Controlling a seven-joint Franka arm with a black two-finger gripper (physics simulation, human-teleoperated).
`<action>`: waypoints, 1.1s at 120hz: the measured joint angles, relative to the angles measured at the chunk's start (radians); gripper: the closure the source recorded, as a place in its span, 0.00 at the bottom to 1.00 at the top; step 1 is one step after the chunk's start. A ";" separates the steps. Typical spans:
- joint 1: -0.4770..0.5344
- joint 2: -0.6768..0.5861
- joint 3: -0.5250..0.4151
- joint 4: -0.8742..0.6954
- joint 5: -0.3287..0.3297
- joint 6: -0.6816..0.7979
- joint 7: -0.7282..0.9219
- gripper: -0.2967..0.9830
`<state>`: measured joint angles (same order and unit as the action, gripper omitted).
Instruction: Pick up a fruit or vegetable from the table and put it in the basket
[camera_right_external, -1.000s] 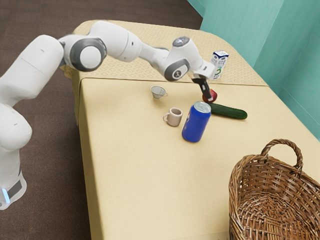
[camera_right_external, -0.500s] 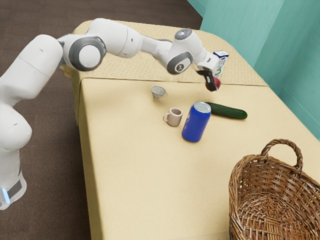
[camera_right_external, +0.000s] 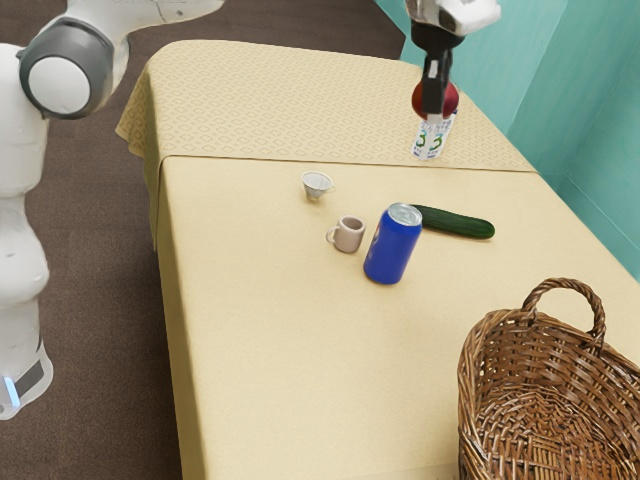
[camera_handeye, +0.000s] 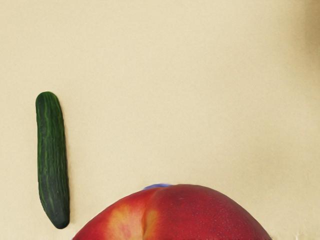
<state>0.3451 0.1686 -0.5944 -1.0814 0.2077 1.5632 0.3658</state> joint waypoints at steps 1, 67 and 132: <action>-0.011 0.000 0.000 0.000 -0.001 -0.008 -0.001 0.51; -0.425 -0.176 -0.003 0.003 -0.017 -0.229 -0.074 0.51; -0.525 0.092 0.049 -0.007 -0.011 0.336 -0.108 0.52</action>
<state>-0.1801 0.2608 -0.5458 -1.0880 0.1967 1.8995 0.2577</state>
